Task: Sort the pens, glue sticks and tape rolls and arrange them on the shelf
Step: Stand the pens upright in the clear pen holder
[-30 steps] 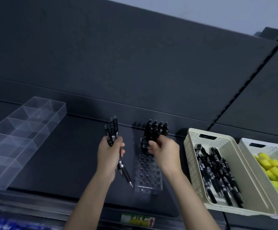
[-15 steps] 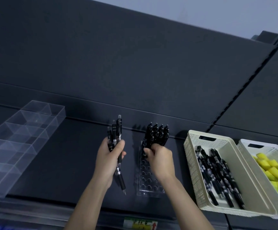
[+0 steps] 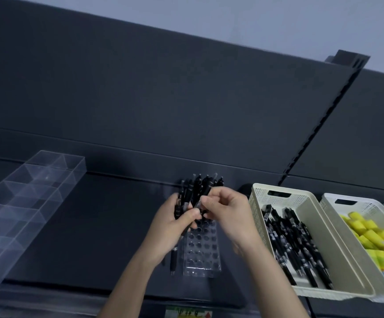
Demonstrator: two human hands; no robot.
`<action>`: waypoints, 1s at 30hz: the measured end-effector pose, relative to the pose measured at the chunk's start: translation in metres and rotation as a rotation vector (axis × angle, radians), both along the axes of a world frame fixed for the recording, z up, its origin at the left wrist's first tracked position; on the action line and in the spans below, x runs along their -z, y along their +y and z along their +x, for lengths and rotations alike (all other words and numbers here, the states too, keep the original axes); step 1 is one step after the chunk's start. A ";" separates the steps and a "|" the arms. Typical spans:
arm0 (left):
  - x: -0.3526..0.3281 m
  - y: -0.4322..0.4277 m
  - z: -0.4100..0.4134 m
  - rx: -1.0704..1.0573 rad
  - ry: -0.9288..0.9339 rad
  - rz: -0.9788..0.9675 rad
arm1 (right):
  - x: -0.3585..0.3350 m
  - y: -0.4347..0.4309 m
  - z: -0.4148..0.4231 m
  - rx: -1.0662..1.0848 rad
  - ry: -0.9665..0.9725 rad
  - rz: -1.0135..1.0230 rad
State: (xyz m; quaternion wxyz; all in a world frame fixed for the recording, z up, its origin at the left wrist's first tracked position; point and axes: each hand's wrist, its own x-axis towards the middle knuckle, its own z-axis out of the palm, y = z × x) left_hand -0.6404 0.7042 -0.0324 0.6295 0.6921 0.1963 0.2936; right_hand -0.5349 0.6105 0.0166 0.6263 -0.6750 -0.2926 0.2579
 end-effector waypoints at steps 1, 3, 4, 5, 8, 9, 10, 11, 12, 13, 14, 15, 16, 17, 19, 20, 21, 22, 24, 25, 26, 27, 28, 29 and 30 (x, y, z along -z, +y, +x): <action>0.001 0.000 0.000 -0.011 0.005 0.010 | 0.001 -0.002 0.000 0.014 0.019 0.013; 0.003 0.001 0.001 -0.105 0.040 0.029 | 0.004 -0.006 0.002 0.081 0.044 0.052; 0.006 0.002 0.000 -0.172 0.045 -0.009 | 0.006 -0.007 0.004 0.136 0.008 0.054; 0.007 0.004 0.000 -0.232 0.032 -0.082 | 0.009 -0.008 0.008 0.203 -0.084 0.021; 0.012 0.012 -0.004 -0.376 0.025 -0.236 | 0.020 -0.008 0.015 0.354 -0.471 -0.204; 0.013 0.014 -0.005 -0.403 0.033 -0.256 | 0.024 -0.006 0.015 0.361 -0.535 -0.244; 0.013 0.016 -0.005 -0.416 0.036 -0.266 | 0.029 -0.005 0.014 0.353 -0.564 -0.261; 0.014 0.017 -0.006 -0.418 0.038 -0.269 | 0.033 -0.004 0.013 0.342 -0.582 -0.267; 0.014 0.018 -0.005 -0.416 0.040 -0.265 | 0.038 -0.002 0.012 0.335 -0.602 -0.269; 0.015 0.017 -0.005 -0.414 0.044 -0.260 | 0.041 0.000 0.012 0.328 -0.624 -0.275; 0.015 0.017 -0.006 -0.411 0.049 -0.253 | 0.044 0.002 0.013 0.317 -0.647 -0.283; 0.016 0.016 -0.006 -0.409 0.053 -0.248 | 0.046 0.003 0.013 0.306 -0.669 -0.297; 0.017 0.016 -0.006 -0.406 0.055 -0.243 | 0.048 0.005 0.013 0.294 -0.683 -0.314; 0.017 0.016 -0.007 -0.404 0.058 -0.239 | 0.051 0.006 0.014 0.279 -0.687 -0.332; 0.019 0.015 -0.008 -0.397 0.063 -0.227 | 0.056 0.008 0.014 0.250 -0.676 -0.370; 0.019 0.014 -0.008 -0.394 0.062 -0.221 | 0.059 0.008 0.014 0.236 -0.673 -0.388; 0.019 0.014 -0.008 -0.392 0.063 -0.216 | 0.061 0.008 0.013 0.225 -0.673 -0.401; 0.019 0.014 -0.009 -0.394 0.062 -0.211 | 0.062 0.009 0.012 0.218 -0.679 -0.408; 0.018 0.013 -0.008 -0.398 0.055 -0.201 | 0.061 0.011 0.011 0.206 -0.702 -0.411; 0.017 0.013 -0.008 -0.399 0.049 -0.200 | 0.059 0.012 0.011 0.197 -0.710 -0.418; 0.017 0.012 -0.007 -0.399 0.042 -0.201 | 0.058 0.012 0.012 0.179 -0.715 -0.438; 0.016 0.011 -0.007 -0.397 0.034 -0.203 | 0.057 0.011 0.013 0.158 -0.718 -0.470; 0.015 0.010 -0.006 -0.393 0.028 -0.201 | 0.056 0.009 0.013 0.144 -0.718 -0.502; 0.015 0.009 -0.006 -0.389 0.026 -0.198 | 0.055 0.005 0.013 0.142 -0.713 -0.519; 0.014 0.008 -0.005 -0.389 0.024 -0.195 | 0.053 0.001 0.012 0.151 -0.686 -0.506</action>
